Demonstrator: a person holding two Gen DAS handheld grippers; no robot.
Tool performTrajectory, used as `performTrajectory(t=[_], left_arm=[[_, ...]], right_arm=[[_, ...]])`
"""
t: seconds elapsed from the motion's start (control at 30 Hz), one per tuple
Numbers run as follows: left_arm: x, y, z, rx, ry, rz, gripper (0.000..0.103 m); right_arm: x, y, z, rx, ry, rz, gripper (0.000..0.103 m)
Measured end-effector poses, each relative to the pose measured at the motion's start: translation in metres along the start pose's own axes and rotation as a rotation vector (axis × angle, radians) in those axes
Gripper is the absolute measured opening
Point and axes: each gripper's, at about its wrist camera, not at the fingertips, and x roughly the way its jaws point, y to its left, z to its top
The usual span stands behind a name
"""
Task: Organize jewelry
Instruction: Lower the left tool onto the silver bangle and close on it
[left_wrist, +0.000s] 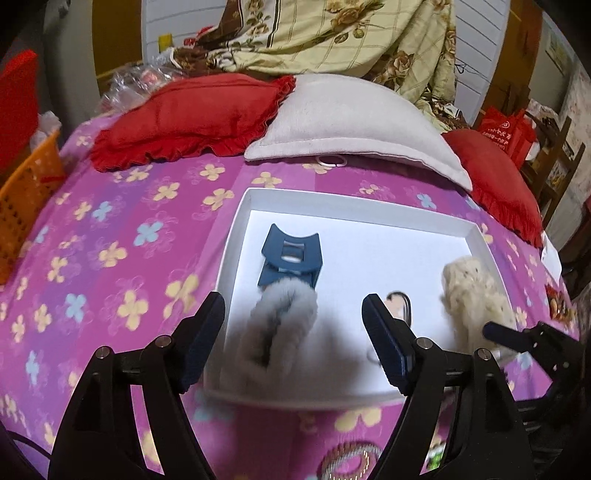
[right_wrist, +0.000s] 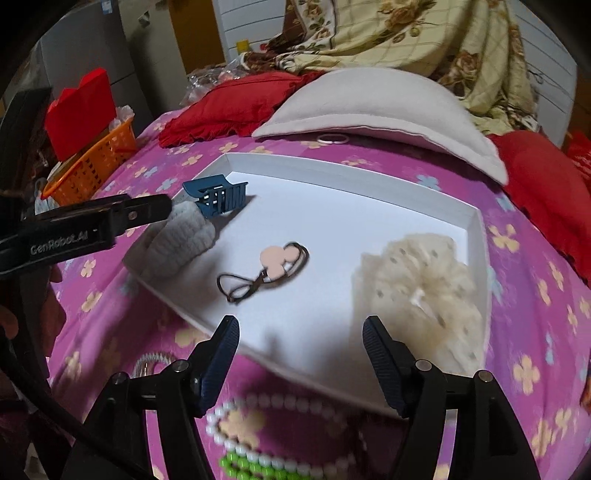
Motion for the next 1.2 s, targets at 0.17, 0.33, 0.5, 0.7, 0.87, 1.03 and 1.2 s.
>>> performTrajectory(t=[0.17,0.33,0.5,0.7,0.87,1.03,1.2], left_arm=[[-0.027,-0.008,-0.016,0.055,-0.046,0.029,0.077],[-0.047,-0.015,-0.032,0.082,-0.074,0.026,0.077],[-0.064,-0.021,-0.050,0.101,-0.089,0.015,0.077],[-0.076,-0.015,-0.074,0.063,-0.053,-0.031,0.077],[-0.078,-0.012,-0.098,0.061,-0.010,-0.061,0.077],[-0.072,-0.009,-0.122,0.069,0.049,-0.086,0.077],[-0.066,0.003,-0.137,0.032,0.097,-0.114,0.077]], right_arm=[[-0.022,-0.003,-0.019,0.025,-0.029,-0.051,0.068],[-0.040,-0.004,-0.035,0.025,-0.058,-0.078,0.075],[-0.058,0.001,-0.052,-0.020,-0.072,-0.118,0.075],[-0.076,-0.006,-0.080,-0.005,-0.071,-0.116,0.075],[-0.078,-0.019,-0.106,0.027,-0.033,-0.125,0.075],[-0.081,-0.041,-0.122,0.084,-0.015,-0.121,0.075],[-0.081,-0.057,-0.125,0.127,-0.013,-0.085,0.075]])
